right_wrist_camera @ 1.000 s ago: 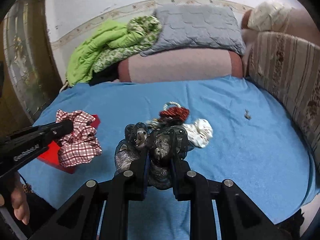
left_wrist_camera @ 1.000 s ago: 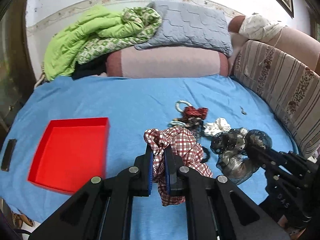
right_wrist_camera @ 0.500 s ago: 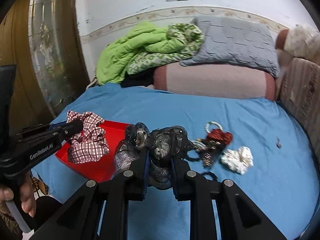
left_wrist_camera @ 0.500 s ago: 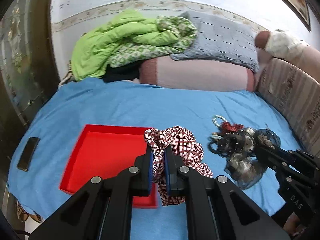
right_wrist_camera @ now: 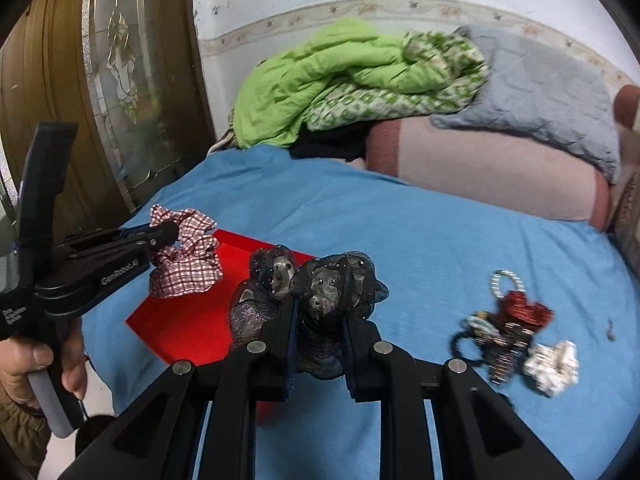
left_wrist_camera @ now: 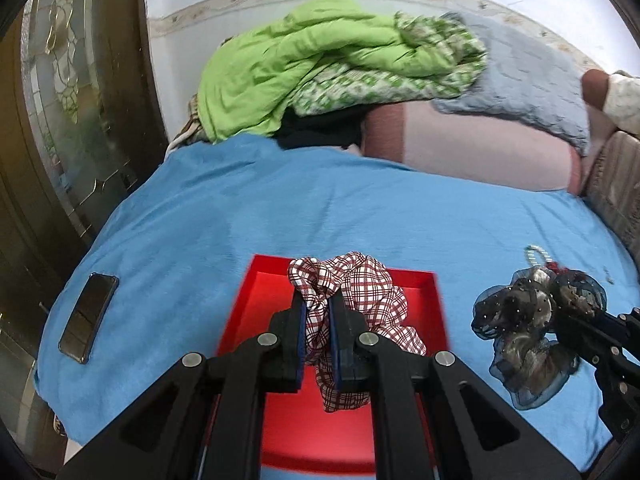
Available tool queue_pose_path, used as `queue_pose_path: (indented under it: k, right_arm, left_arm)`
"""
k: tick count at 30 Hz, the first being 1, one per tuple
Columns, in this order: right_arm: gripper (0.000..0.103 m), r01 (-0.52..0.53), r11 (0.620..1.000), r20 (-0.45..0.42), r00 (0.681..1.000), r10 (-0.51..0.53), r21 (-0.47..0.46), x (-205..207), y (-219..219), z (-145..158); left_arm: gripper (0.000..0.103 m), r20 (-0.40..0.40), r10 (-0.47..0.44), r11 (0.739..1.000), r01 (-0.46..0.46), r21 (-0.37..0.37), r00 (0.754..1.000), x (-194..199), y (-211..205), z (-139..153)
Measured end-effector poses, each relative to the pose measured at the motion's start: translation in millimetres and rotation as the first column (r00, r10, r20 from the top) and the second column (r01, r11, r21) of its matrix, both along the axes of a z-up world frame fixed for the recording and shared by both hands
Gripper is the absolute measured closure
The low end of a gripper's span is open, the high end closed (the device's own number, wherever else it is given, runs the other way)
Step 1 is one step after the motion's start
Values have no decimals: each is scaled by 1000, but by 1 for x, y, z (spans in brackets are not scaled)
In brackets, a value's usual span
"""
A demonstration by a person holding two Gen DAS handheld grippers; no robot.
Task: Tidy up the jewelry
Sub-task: 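Carry both held scrunchies over to the red tray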
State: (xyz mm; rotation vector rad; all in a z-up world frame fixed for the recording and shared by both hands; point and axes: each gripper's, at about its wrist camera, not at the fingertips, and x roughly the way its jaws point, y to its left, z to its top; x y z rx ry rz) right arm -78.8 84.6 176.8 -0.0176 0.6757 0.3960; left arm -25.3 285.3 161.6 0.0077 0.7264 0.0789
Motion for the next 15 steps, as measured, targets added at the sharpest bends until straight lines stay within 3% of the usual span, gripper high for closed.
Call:
queue_pose_path:
  k: [15]
  right_arm:
    - [81,-28,999,-138,990,23,-34,108,71,-74]
  left_arm:
    - [93,-99,77,997,-76,9,992,90,58,-70]
